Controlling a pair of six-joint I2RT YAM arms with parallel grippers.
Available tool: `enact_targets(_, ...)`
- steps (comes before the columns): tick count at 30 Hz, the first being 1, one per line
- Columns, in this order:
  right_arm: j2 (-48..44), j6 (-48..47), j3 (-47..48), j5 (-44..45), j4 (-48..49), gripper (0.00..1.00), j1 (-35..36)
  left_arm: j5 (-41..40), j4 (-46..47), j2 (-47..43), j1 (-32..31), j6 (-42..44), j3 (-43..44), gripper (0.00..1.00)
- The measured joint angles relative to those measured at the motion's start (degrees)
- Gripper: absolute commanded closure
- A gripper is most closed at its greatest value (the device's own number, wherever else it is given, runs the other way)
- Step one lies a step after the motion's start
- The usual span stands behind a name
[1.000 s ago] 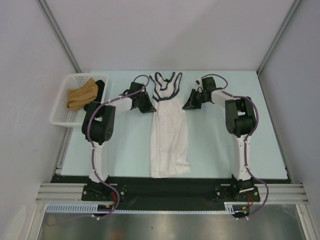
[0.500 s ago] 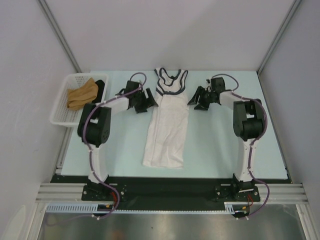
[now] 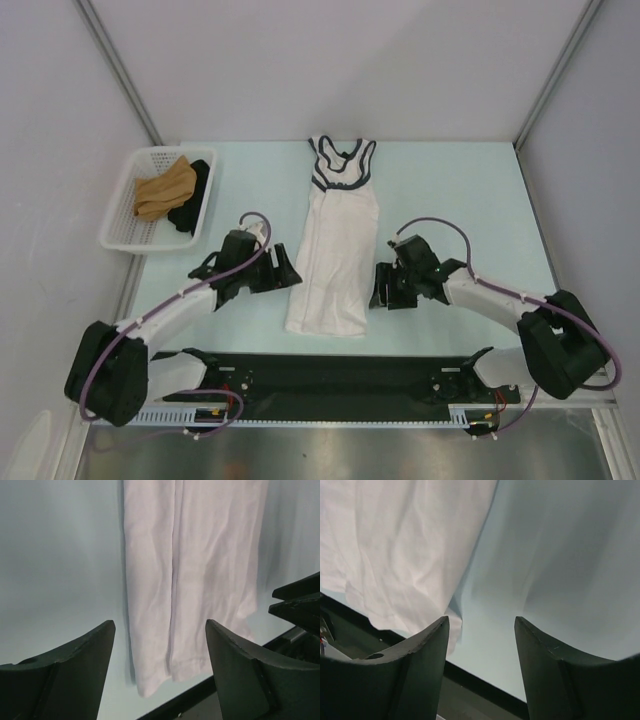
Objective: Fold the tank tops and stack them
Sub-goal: Fold the tank top
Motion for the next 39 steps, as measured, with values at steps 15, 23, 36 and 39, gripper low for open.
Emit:
enact_targets(15, -0.31, 11.58, -5.22, 6.12, 6.54, 0.71, 17.22, -2.64, -0.96, -11.08, -7.10, -3.04, -14.53, 0.31)
enact_targets(23, -6.01, 14.80, -10.58, 7.30, 6.43, 0.98, 19.45, -2.99, 1.70, -10.78, -10.56, -5.18, -15.76, 0.39)
enact_targets(36, -12.61, 16.37, -13.86, 8.55, 3.91, 0.98, 19.47, -2.62, 1.99, -16.85, -18.43, -12.11, -20.81, 0.63)
enact_targets(39, -12.66, 16.37, -13.92, 8.55, 3.82, 0.98, 19.47, -2.27, 3.37, -16.37, -19.28, -13.86, -22.53, 0.99)
